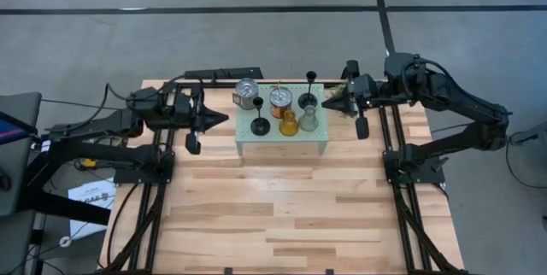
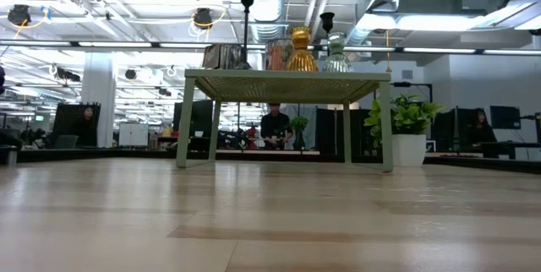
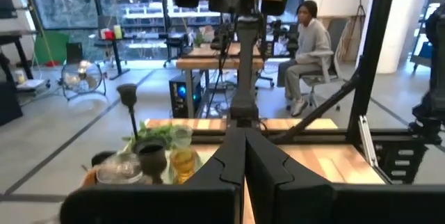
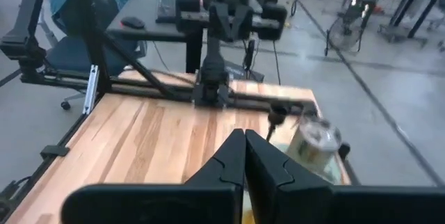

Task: Pick & Place candle stick holders
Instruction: Return to Home Position

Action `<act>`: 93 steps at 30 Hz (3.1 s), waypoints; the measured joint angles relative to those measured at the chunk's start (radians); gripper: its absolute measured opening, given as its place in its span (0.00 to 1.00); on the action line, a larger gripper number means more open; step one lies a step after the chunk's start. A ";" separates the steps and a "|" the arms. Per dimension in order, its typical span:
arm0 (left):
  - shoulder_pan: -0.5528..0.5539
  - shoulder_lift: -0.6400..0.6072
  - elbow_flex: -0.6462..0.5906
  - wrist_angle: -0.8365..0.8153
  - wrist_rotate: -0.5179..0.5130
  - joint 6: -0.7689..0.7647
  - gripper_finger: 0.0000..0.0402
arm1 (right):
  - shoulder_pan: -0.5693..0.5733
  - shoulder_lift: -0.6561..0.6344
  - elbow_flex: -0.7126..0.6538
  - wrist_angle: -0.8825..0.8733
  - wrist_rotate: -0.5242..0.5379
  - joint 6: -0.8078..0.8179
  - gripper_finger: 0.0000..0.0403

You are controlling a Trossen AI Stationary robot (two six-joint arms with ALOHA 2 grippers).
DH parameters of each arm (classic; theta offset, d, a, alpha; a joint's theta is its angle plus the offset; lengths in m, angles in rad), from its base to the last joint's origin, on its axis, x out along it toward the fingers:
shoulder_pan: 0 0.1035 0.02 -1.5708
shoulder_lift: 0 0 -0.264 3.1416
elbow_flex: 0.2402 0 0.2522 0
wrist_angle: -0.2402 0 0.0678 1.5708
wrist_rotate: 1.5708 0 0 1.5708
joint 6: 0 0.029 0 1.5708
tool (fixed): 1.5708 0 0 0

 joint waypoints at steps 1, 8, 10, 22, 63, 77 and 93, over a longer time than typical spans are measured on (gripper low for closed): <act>0.000 -0.004 -0.001 -0.013 0.001 -0.001 0.01 | 0.000 -0.008 0.000 -0.022 0.007 0.007 0.00; 0.000 -0.062 -0.072 -0.032 -0.052 0.000 0.01 | 0.031 -0.082 -0.123 0.022 0.078 0.017 0.00; -0.001 -0.090 -0.094 -0.013 -0.056 -0.004 0.01 | 0.029 -0.129 -0.224 0.131 0.076 0.036 0.00; -0.001 -0.323 -0.177 -0.005 -0.079 -0.007 0.01 | 0.015 -0.394 -0.591 0.393 0.106 0.166 0.00; -0.001 -0.602 -0.513 0.056 -0.154 -0.048 0.01 | 0.015 -1.128 -1.266 0.569 0.247 0.323 0.00; -0.001 -0.598 -0.516 -0.013 -0.130 -0.078 0.01 | 0.015 -1.128 -1.265 0.451 0.258 0.315 0.00; -0.001 -0.598 -0.794 0.162 -0.143 -0.135 0.01 | 0.015 -1.128 -1.265 0.339 0.261 0.318 0.00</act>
